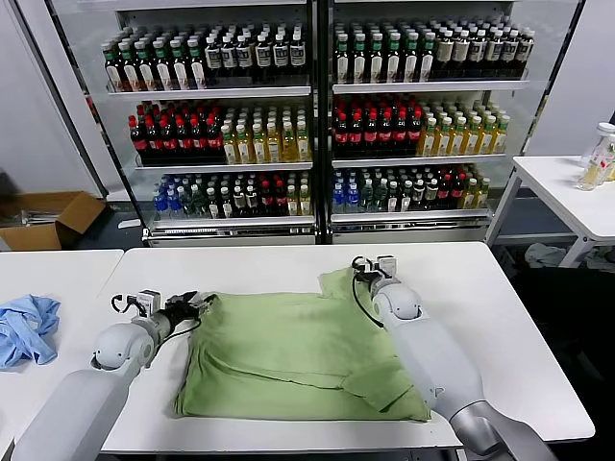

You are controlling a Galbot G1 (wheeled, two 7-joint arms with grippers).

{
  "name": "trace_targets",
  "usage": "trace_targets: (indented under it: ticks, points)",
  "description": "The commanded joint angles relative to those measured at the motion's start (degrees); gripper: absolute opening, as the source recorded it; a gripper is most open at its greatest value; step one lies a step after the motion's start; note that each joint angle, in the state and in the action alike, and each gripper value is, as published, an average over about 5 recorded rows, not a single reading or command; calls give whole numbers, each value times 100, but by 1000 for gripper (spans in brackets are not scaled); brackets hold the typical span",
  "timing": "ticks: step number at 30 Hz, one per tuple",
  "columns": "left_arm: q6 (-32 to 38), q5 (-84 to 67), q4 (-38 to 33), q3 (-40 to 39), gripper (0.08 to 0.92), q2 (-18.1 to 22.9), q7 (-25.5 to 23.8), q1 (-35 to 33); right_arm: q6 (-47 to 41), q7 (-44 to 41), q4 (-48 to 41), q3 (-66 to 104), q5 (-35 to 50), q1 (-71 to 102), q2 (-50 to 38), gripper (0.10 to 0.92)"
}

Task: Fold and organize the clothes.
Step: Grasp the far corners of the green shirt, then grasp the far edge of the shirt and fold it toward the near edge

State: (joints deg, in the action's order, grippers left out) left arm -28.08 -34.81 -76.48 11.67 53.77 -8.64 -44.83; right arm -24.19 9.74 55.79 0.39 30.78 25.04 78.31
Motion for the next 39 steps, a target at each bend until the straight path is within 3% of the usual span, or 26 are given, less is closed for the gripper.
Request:
trace_targets:
  ticks: [1,8,11,15,25,39]
  points:
    - [176,28,49,17,482,15,-248,-96,9,-23,-83,-12,-38,2,31,352]
    - [441,-217,-104,70,282,-14,-213,-152,246,-76,161,0,1,56,-58,154]
    - [624,-495,-279,112,196,-94,-118,-208,187,25,828,-63,338,101,-259,108]
    - [731,-750,-665,249,102,-250,47,-474,-141,238,2099,-90,894,359,-727,106]
    - [859,-961,-1714,770,87,-501,279,-1549,-507,400,4515,741,1432,2066,-1714,106]
    - [923,-951,-2461,1383,87,-662,268,-2694,-533,356,6192,1791,1419,4094,-2214,106]
